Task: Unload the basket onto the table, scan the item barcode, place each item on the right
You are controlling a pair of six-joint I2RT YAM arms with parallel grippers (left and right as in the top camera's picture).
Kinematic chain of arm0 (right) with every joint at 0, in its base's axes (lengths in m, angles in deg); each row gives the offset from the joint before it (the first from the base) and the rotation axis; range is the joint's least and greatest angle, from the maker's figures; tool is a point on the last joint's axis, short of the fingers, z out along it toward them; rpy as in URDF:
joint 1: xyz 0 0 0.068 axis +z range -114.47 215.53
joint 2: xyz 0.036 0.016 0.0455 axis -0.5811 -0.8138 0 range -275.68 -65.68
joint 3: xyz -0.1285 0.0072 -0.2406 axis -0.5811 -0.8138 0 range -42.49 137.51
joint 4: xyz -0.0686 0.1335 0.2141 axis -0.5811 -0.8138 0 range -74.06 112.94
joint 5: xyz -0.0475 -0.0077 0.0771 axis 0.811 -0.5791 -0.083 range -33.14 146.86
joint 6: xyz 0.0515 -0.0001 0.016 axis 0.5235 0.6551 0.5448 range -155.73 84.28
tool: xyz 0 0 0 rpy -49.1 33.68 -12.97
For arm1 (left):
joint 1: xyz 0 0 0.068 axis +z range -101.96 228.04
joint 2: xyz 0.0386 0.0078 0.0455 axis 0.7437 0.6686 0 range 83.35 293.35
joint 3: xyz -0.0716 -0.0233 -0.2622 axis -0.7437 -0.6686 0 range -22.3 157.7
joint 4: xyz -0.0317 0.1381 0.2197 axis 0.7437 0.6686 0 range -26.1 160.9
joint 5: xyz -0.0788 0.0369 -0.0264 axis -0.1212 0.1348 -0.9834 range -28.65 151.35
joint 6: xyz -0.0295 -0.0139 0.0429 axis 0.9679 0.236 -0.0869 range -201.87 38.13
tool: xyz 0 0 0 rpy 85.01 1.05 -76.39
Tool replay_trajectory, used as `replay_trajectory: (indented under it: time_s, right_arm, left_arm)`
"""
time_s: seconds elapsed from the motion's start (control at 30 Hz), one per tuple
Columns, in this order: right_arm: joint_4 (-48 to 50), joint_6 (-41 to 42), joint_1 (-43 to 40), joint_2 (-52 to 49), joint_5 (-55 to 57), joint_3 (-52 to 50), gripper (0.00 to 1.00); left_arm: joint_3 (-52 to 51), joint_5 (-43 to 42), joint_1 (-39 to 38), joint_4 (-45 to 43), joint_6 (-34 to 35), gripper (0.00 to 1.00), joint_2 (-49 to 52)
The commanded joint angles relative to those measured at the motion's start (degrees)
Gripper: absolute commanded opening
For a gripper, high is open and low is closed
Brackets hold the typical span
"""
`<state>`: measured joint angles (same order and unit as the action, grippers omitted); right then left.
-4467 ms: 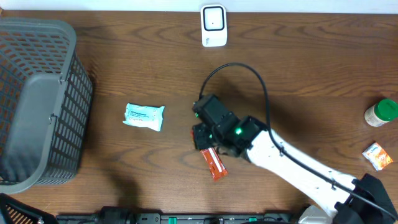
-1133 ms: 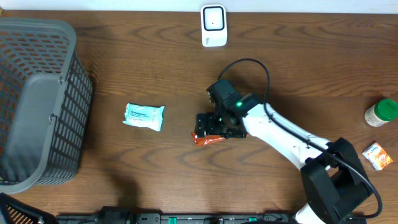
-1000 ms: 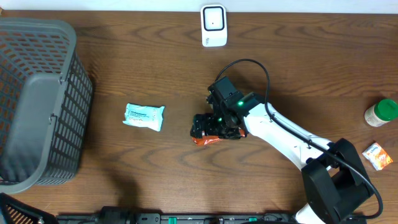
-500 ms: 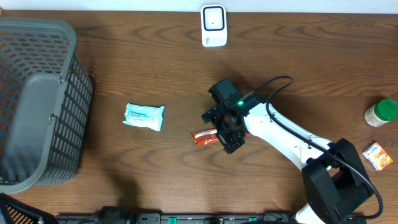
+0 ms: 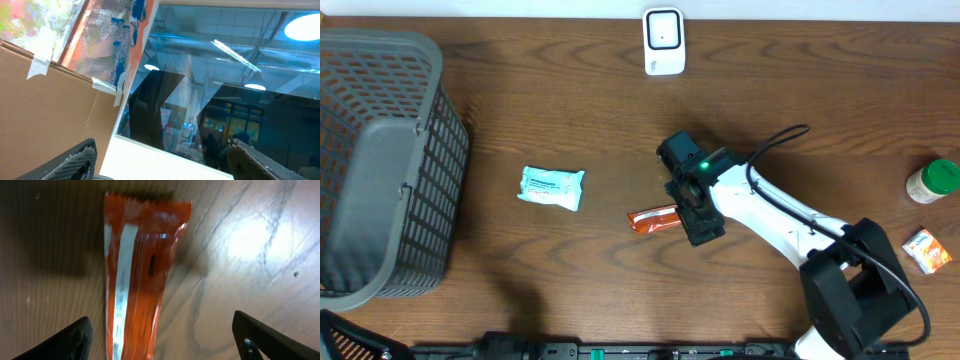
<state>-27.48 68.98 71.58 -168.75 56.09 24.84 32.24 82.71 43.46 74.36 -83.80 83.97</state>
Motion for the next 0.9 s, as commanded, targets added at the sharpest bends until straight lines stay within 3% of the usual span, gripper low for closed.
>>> replay_trajectory:
  time_s: [0.0, 0.2, 0.27, 0.37, 0.4, 0.6, 0.87]
  right_arm:
    - [0.0, 2.45, -0.52, -2.99, 3.04, 0.0, 0.82]
    - [1.46, 2.43, -1.25, -8.48, 2.58, 0.0, 0.74]
    - [1.68, 2.43, -1.25, -9.9, 2.56, 0.0, 0.54]
    - [1.16, 1.73, -1.27, -10.49, 2.62, 0.02, 0.11]
    - [1.16, 0.85, -1.33, -10.03, 2.6, 0.04, 0.01]
    - [-0.2, -8.94, -2.45, -2.43, 2.58, 0.11, 0.01]
    - [-0.11, -35.34, -3.28, 18.45, 8.79, 0.13, 0.01]
  left_arm:
    - [0.04, 0.37, 0.17, -0.04, -0.96, 0.84, -0.46]
    - [0.04, 0.37, 0.17, 0.15, -0.96, 0.84, -0.44]
    - [0.04, 0.37, 0.17, 0.37, -0.96, 0.84, -0.44]
    - [0.04, 0.37, 0.17, 0.81, -0.96, 0.84, -0.46]
    - [0.04, 0.37, 0.17, 0.85, -0.96, 0.84, -0.46]
    - [0.04, 0.39, 0.17, 0.9, -0.98, 0.84, -0.44]
    - [-0.17, 0.37, 0.17, 1.01, -0.96, 0.84, -0.44]
